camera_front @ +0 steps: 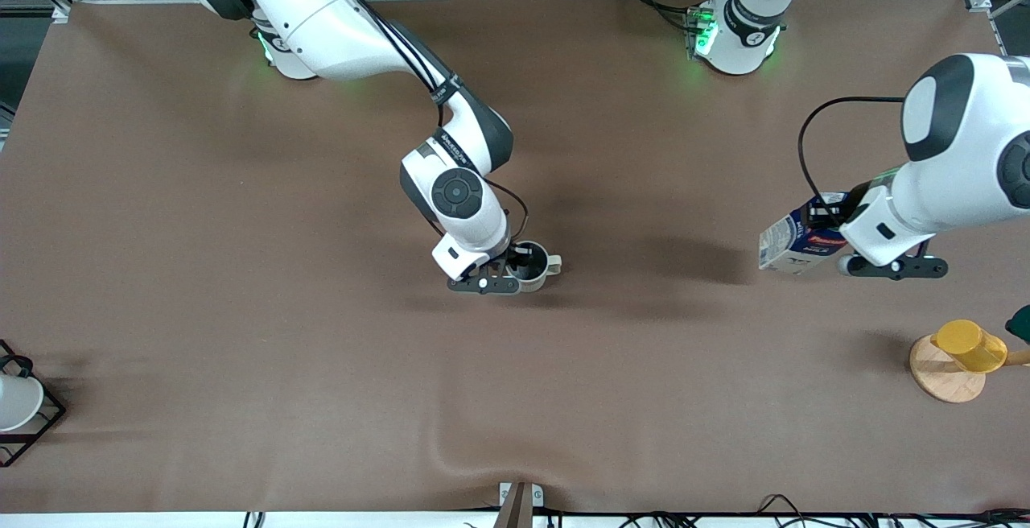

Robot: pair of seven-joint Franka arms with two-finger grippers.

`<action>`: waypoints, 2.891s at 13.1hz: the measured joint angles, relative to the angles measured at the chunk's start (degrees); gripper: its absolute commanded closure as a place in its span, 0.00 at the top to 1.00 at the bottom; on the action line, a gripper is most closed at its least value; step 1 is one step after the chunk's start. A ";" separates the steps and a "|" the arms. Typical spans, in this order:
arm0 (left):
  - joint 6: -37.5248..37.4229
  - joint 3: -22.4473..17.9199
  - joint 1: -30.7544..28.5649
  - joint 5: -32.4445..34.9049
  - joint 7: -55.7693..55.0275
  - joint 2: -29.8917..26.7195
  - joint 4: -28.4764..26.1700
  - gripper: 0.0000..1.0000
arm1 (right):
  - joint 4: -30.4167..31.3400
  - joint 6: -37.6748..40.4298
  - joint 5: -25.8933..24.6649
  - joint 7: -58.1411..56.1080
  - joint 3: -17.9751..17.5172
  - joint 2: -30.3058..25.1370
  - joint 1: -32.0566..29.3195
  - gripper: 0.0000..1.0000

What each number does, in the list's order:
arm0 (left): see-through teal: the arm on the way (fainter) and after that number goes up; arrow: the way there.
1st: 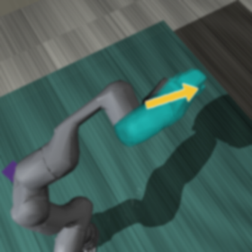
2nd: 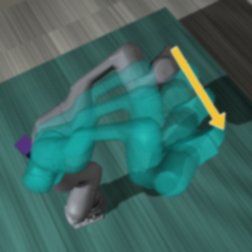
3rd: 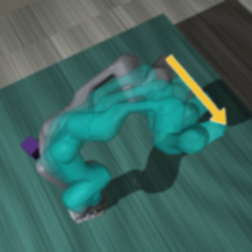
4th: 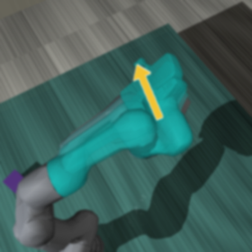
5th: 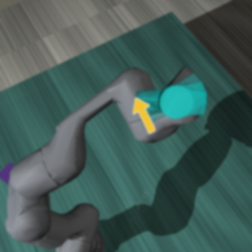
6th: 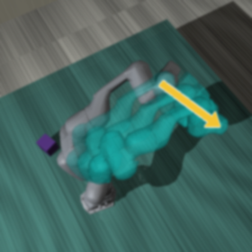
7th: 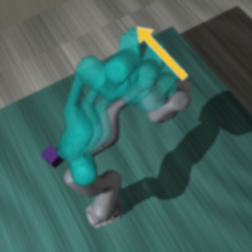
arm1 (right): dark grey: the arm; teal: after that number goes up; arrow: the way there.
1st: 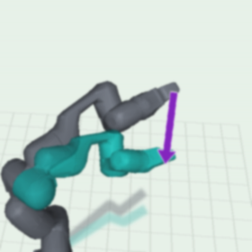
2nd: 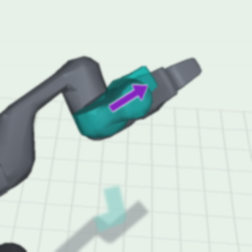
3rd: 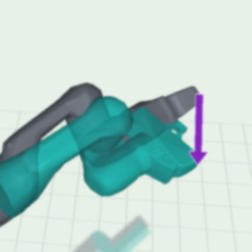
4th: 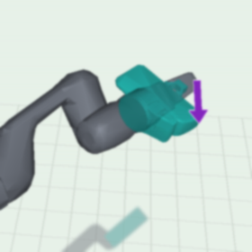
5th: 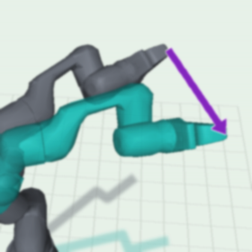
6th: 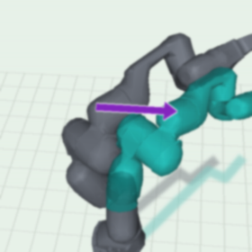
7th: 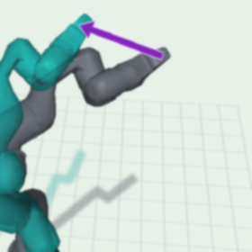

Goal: Place milk next to cup

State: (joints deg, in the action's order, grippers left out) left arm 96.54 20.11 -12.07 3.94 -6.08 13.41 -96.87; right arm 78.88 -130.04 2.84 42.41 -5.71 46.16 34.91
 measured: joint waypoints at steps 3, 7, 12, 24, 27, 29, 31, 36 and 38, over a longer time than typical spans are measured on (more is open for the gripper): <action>-0.03 4.15 -0.07 -1.36 -4.90 0.00 0.01 0.39 | -1.60 3.56 -0.05 0.59 0.49 -2.04 -0.81 1.00; -1.10 13.70 0.14 -1.64 -15.45 -0.02 0.04 0.39 | -2.10 10.59 -0.69 -3.24 1.00 -8.39 -8.10 1.00; -0.74 20.04 4.85 -5.00 -28.62 1.14 1.44 0.39 | -1.31 20.16 -0.77 -27.08 1.18 -13.93 -23.52 1.00; 4.64 3.65 37.83 -0.50 -48.17 22.76 20.13 0.39 | 3.99 44.79 -1.10 -51.77 2.26 -37.44 -40.29 1.00; 7.06 3.42 37.56 -0.74 -48.17 23.12 20.31 0.40 | 4.32 47.15 -1.03 -52.29 3.65 -40.30 -40.62 1.00; 7.28 3.21 37.18 -1.08 -48.16 23.32 20.33 0.40 | 4.37 47.59 -1.00 -50.96 4.16 -40.97 -40.52 1.00; 7.75 3.17 37.10 -1.10 -48.16 24.15 20.33 0.40 | 4.38 48.30 -0.95 -47.68 5.20 -41.38 -39.59 1.00; 9.70 3.24 37.59 -1.14 -48.16 25.17 20.38 0.40 | 4.38 49.35 -0.95 -44.71 9.29 -42.43 -34.89 1.00; 9.70 3.25 37.62 -1.14 -48.06 25.25 20.42 0.41 | 4.37 49.09 -0.95 -44.72 9.38 -42.70 -34.79 1.00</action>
State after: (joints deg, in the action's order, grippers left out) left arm 106.24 23.36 25.56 2.80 -54.14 38.66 -76.46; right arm 83.26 -80.95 1.90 -2.30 3.67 3.46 0.11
